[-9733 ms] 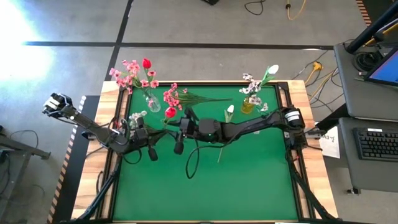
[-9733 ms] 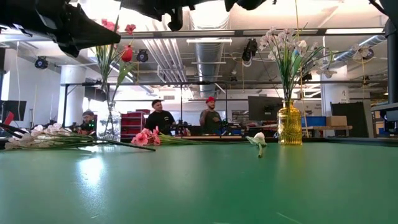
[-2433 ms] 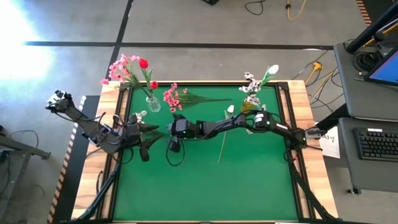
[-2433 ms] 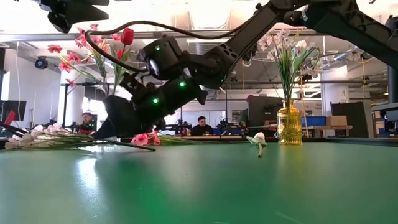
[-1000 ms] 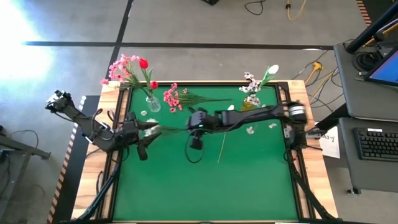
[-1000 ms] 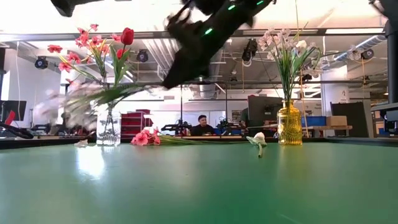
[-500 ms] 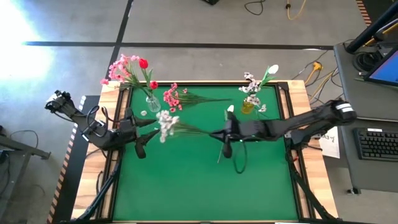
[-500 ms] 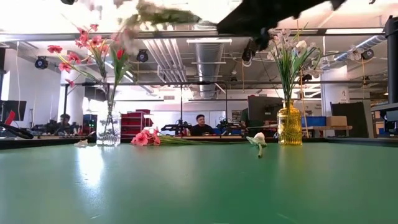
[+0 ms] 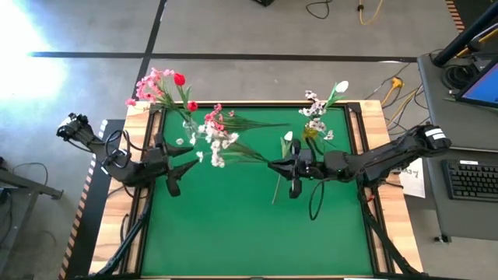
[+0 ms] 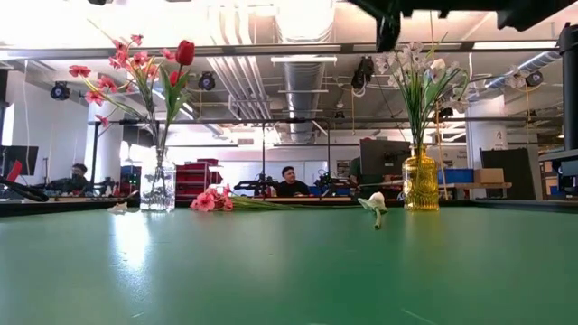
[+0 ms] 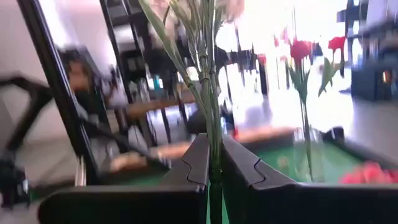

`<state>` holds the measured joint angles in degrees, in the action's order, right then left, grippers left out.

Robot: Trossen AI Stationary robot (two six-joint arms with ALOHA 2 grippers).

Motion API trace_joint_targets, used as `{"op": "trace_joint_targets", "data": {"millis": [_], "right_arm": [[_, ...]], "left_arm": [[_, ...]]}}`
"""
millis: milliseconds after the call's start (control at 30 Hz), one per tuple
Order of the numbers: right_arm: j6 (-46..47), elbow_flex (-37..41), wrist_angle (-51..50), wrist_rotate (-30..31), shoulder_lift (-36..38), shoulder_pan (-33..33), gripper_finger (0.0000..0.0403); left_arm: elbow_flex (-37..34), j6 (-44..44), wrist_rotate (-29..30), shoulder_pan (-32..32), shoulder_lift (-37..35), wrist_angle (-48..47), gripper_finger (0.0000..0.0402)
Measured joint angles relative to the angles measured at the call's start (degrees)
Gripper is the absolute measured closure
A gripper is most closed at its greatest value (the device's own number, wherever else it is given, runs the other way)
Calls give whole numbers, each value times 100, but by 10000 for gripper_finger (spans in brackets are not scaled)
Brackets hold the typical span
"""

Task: Sort flowers into vase by color
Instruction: Put the white flowers into the yellow vase

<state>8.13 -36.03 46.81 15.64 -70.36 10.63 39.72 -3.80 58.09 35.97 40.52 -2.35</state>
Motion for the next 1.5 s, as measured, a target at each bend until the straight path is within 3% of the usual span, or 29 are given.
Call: {"op": "trace_joint_targets", "data": {"millis": [300,600,767,900,1000,1133,1500], "right_arm": [[-217,-65,2145,-55,-1083,0,388],[-481,-628,3143,-59,-2406,0,388],[-789,-888,3586,-210,-2788,50,388],[-907,-1050,3625,-609,-2870,52,388],[-938,-1175,3599,-710,-2916,52,388],[-965,-1275,3452,-710,-2921,50,387],[-1083,-1384,3249,-710,-2921,48,387]], "left_arm": [[-2,-617,-23,-8,735,333,221],[-4,1104,-239,-249,2161,3358,221],[-7,1215,-469,-490,2318,3769,221],[-7,953,-1236,-751,2357,3764,221],[-7,867,-1468,-960,2441,3787,221],[-13,865,-2386,-1164,2683,4006,221],[-13,1078,-2701,-1377,3345,5186,221]]}}
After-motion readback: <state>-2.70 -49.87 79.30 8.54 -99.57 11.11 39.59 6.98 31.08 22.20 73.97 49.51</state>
